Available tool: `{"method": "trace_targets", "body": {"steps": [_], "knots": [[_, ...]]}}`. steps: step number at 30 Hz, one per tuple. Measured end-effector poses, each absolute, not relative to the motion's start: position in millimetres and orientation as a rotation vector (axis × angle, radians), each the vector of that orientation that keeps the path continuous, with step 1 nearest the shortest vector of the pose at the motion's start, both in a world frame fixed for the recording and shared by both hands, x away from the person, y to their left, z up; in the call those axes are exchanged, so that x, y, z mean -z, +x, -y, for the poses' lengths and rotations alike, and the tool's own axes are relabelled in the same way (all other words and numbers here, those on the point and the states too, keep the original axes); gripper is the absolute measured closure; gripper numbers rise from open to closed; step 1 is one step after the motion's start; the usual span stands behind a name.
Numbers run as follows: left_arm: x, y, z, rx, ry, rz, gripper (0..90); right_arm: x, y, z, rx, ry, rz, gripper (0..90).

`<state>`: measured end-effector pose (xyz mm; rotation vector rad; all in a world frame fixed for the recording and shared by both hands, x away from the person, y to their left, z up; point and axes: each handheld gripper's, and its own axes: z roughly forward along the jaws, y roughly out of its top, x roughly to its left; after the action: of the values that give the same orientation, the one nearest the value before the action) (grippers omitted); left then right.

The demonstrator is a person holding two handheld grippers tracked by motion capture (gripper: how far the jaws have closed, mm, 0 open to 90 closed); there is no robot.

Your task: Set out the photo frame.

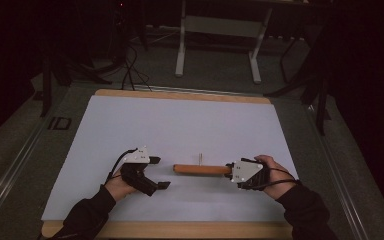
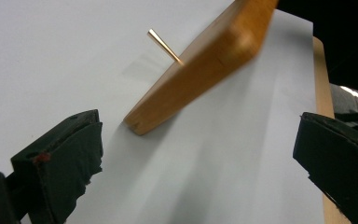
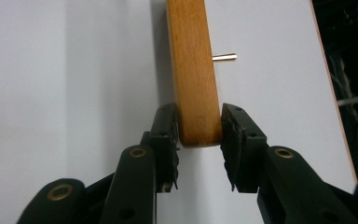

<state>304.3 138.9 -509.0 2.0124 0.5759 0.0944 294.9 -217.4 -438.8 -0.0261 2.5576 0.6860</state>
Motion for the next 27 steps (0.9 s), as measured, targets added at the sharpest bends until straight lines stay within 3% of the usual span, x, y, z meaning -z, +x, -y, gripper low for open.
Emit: {"method": "trace_targets", "body": {"steps": [27], "knots": [[520.6, 304.3, -140.2, -0.119, 1.968, -0.596, 1.7, 435.8, 365.4, 216.4, -0.833, 0.249, -2.594, 62.0]]}}
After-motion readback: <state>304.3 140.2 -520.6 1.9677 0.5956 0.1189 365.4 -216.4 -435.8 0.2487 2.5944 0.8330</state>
